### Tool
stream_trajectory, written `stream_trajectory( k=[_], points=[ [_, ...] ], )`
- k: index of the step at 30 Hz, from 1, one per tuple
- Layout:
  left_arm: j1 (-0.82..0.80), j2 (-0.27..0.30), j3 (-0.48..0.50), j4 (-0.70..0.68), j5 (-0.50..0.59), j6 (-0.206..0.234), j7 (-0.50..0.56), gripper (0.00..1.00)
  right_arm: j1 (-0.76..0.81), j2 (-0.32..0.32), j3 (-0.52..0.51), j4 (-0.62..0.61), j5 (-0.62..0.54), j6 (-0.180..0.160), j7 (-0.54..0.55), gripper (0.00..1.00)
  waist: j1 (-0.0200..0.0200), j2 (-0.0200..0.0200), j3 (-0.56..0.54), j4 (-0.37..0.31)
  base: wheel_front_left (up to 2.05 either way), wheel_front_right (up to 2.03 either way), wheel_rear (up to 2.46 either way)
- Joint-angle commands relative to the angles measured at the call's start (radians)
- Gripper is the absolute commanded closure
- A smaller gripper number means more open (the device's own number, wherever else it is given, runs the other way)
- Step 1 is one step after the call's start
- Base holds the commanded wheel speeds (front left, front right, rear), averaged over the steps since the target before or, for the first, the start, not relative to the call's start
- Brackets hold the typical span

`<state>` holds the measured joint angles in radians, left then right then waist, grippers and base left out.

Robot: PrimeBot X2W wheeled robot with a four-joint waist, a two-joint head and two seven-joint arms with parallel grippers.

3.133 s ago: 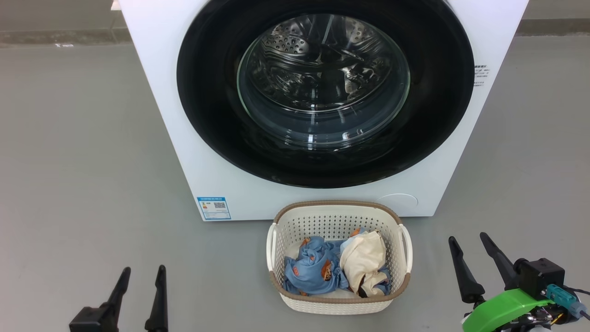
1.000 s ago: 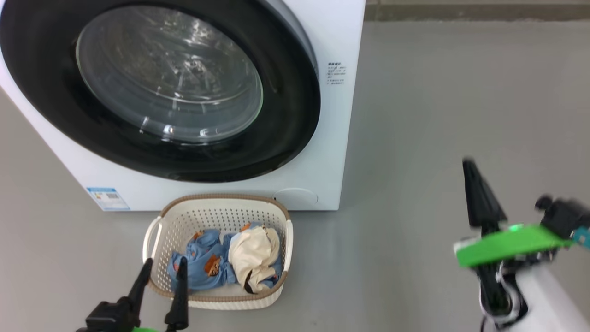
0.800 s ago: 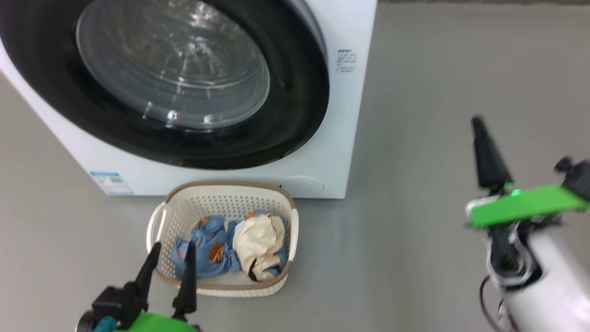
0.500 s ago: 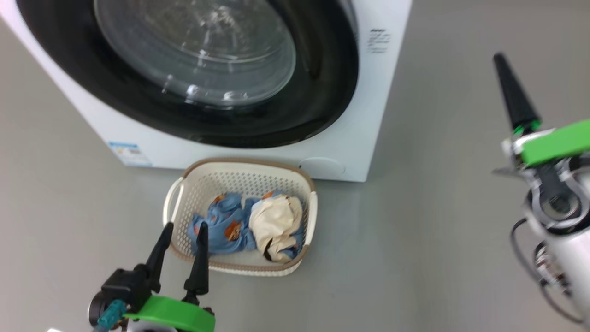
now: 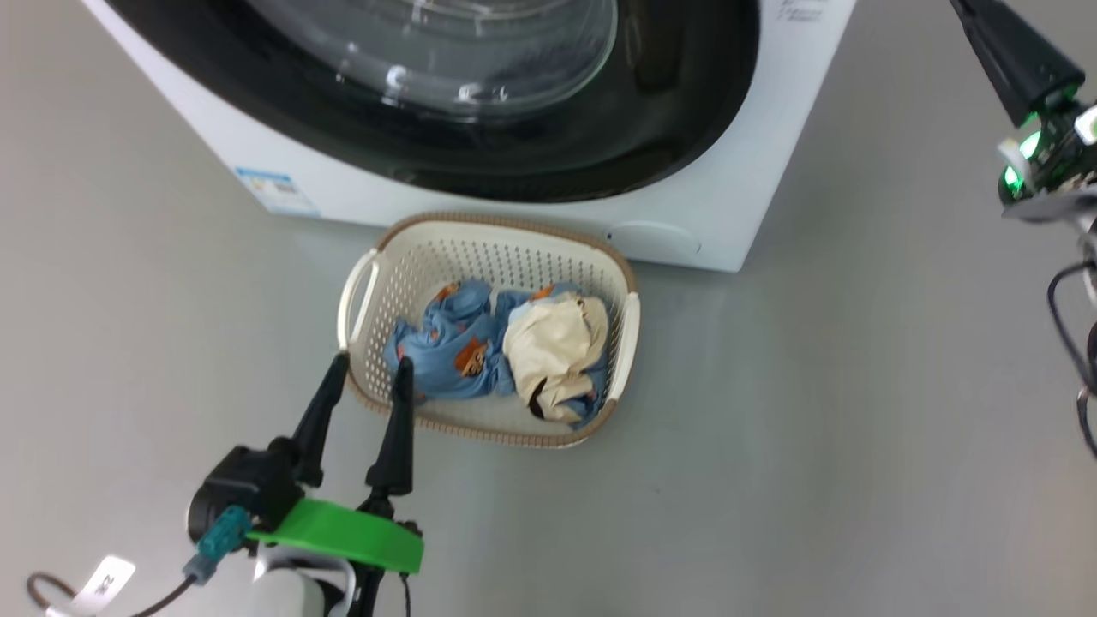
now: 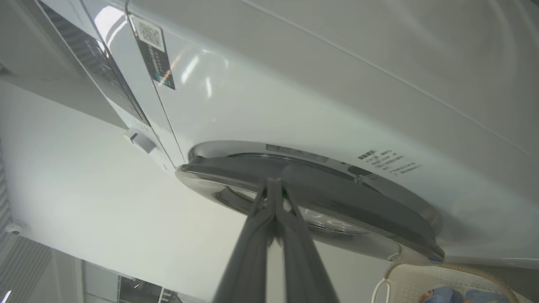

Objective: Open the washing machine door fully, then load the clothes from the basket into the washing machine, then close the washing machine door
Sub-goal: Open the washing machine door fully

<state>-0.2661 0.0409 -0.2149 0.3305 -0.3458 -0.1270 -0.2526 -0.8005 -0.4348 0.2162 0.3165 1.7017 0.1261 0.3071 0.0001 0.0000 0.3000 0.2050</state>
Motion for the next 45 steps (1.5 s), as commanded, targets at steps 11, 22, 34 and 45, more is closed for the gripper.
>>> stream_trajectory(
  k=[11,22,34,45],
  points=[
    [-0.082,0.009,-0.029,-0.042,-0.05,-0.004,-0.009,0.0,-0.182,0.012,-0.025,0.054,-0.012,0.005,0.236,1.0,-0.0001,0.0,0.131,0.06,0.0,0.0,0.0],
    [-0.108,0.009,-0.058,-0.057,-0.076,-0.004,-0.009,0.0,-0.272,0.03,-0.029,0.09,-0.063,0.005,0.303,1.0,-0.0001,0.0,0.181,0.088,0.0,0.0,0.0],
    [-0.13,0.009,-0.087,-0.078,-0.106,0.001,-0.009,0.0,-0.343,0.043,-0.015,0.096,-0.12,0.005,0.316,1.0,-0.0001,0.0,0.228,0.117,0.0,0.0,0.0],
    [-0.141,0.009,-0.1,-0.082,-0.128,0.01,-0.009,0.0,-0.343,0.044,0.012,0.085,-0.145,0.005,0.324,1.0,-0.0001,0.0,0.235,0.128,0.0,0.0,0.0]
  ],
)
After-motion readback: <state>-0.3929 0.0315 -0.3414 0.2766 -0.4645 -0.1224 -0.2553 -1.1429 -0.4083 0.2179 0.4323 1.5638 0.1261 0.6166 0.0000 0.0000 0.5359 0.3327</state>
